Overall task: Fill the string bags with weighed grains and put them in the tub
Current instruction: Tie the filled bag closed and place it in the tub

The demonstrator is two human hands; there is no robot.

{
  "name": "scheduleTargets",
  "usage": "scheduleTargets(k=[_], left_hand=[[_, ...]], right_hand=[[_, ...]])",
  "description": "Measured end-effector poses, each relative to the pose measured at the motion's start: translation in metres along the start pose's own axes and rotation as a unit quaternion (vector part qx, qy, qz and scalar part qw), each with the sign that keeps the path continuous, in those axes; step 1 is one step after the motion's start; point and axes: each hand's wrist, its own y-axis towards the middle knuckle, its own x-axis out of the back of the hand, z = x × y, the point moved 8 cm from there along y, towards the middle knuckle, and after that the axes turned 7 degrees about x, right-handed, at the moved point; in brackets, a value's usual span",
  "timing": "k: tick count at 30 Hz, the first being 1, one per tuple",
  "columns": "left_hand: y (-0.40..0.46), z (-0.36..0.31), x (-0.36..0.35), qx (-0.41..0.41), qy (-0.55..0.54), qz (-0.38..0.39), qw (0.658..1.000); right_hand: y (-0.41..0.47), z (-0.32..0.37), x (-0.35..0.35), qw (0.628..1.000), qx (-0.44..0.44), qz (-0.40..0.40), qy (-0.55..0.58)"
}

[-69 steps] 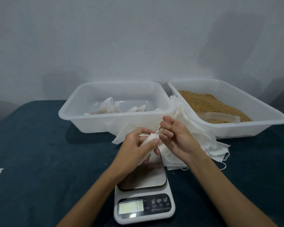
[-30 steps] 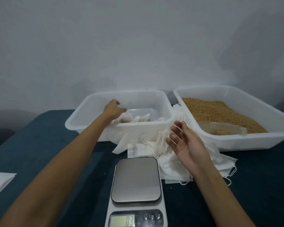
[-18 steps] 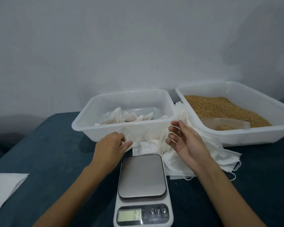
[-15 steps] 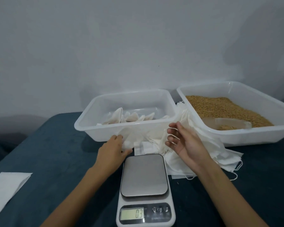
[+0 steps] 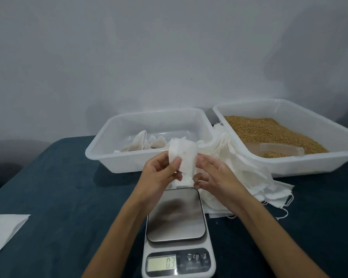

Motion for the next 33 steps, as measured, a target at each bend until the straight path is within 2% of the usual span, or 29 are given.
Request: scheduleTargets(k=[3,9,13,15,17,18,20,22,25,28,33], left_hand=[[-0.001,0.004,0.002,-0.005,-0.005,-0.008,1.0],[-0.008,0.01,0.019,-0.011,0.045,-0.091,0.995],[-0.01,0.007,0.021,-0.011,0.036,-0.106,0.994],[-0.013,0.004,0.022,-0.021,0.053,-0.12,0.991],[-0.015,0.001,0.028,-0.031,0.078,-0.156,0.984],[-0.017,0.0,0.03,-0.035,0.085,-0.17,0.981],[-0.018,0.0,0.029,-0.043,0.086,-0.178,0.979],[-0.017,0.003,0.024,-0.04,0.074,-0.164,0.983],[-0.017,0.005,0.014,-0.045,0.073,-0.126,0.988],[-0.017,0.002,0.011,-0.063,0.083,-0.11,0.989],[-0.018,0.003,0.0,-0.074,0.125,-0.075,0.987]], right_hand=[[-0.004,-0.001,-0.006,0.998,-0.026,0.046,0.027],[-0.002,0.005,0.006,1.0,0.005,-0.028,0.011],[-0.002,0.009,0.012,0.993,0.052,-0.065,-0.088],[-0.005,0.013,0.015,0.975,0.088,-0.107,-0.176],[-0.012,0.026,0.018,0.929,0.158,-0.174,-0.287],[-0.014,0.032,0.017,0.916,0.197,-0.183,-0.299],[-0.014,0.032,0.005,0.935,0.22,-0.13,-0.244],[-0.012,0.022,-0.012,0.966,0.181,-0.044,-0.18],[-0.014,0.012,-0.027,0.971,0.159,0.018,-0.176],[-0.014,0.015,-0.025,0.967,0.173,-0.002,-0.187],[-0.018,0.023,-0.015,0.939,0.21,-0.07,-0.264]])
